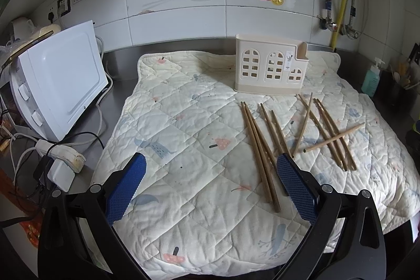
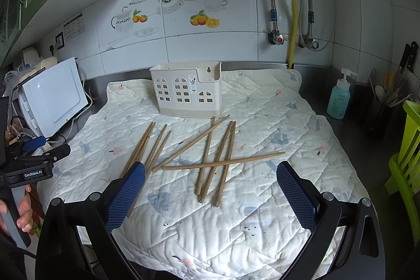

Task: Organize utensils

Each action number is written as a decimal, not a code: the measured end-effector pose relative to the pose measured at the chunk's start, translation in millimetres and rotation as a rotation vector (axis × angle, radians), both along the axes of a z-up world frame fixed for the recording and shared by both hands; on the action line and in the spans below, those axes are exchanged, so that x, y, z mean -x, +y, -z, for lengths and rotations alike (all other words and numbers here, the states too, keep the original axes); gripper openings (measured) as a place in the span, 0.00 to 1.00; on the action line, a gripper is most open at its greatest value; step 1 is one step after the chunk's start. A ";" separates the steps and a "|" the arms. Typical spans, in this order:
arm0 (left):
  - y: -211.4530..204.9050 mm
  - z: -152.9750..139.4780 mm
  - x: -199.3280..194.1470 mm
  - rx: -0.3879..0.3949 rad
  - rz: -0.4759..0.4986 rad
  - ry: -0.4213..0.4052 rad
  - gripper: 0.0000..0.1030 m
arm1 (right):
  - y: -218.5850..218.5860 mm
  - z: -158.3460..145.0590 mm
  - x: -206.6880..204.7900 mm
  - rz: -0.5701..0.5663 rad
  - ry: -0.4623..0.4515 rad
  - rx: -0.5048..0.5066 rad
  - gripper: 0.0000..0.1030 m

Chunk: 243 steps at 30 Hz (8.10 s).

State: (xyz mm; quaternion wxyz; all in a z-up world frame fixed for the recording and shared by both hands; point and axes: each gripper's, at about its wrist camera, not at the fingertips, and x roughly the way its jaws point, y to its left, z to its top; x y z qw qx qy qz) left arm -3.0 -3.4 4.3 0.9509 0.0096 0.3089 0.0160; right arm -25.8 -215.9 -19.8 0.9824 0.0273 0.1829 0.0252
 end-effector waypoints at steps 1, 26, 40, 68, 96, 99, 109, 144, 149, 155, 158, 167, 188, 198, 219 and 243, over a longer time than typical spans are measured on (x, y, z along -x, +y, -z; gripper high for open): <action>0.0 -0.1 -0.2 -0.001 -0.001 0.000 0.95 | 0.1 0.9 0.1 0.001 -0.001 0.000 0.94; -2.8 2.3 -4.7 -0.012 -0.010 0.008 0.95 | 0.1 0.7 0.0 -0.001 -0.008 -0.003 0.94; -12.1 28.9 -20.3 -0.030 0.001 0.082 0.94 | -3.8 10.9 -12.1 -0.016 0.005 -0.025 0.94; -39.8 91.5 -70.4 -0.020 0.046 0.276 0.71 | -7.9 30.0 -47.3 -0.057 0.072 -0.053 0.94; -45.9 98.5 -92.7 -0.061 0.037 0.290 0.52 | -8.3 45.5 -75.4 -0.086 0.132 -0.057 0.94; -45.4 98.3 -93.7 -0.040 0.061 0.294 0.44 | -7.1 46.1 -78.2 -0.091 0.135 -0.061 0.94; -39.5 97.9 -97.7 0.002 0.123 0.307 0.37 | 0.3 49.4 -92.7 -0.109 0.161 -0.079 0.93; -24.1 99.7 -102.8 0.080 0.203 0.284 0.38 | 55.5 67.1 -185.9 -0.240 0.366 -0.159 0.71; -24.2 99.4 -102.3 0.079 0.202 0.283 0.38 | 56.9 65.9 -178.1 -0.217 0.382 -0.109 0.73; -25.7 99.6 -101.9 0.076 0.199 0.281 0.38 | 47.1 71.2 -162.7 -0.172 0.401 -0.080 0.75; -25.6 99.7 -101.9 0.074 0.197 0.281 0.38 | 39.4 72.1 -152.9 -0.146 0.389 -0.080 0.75; -25.7 99.8 -101.7 0.074 0.189 0.284 0.38 | 21.1 72.8 -120.7 -0.059 0.283 -0.061 0.69; -25.6 98.0 -94.0 0.085 0.191 0.288 0.37 | -16.6 99.1 -101.1 0.053 0.283 -0.173 0.22; -22.5 99.4 -89.4 0.131 0.179 0.283 0.37 | -9.5 103.0 -102.4 0.096 0.265 -0.069 0.17; -19.2 101.5 -87.4 0.152 0.147 0.265 0.10 | -13.2 93.1 -86.6 0.094 0.193 -0.057 0.07; -13.6 37.4 -79.1 0.123 0.210 0.090 0.05 | -14.9 -6.0 -75.2 0.028 -0.025 0.004 0.06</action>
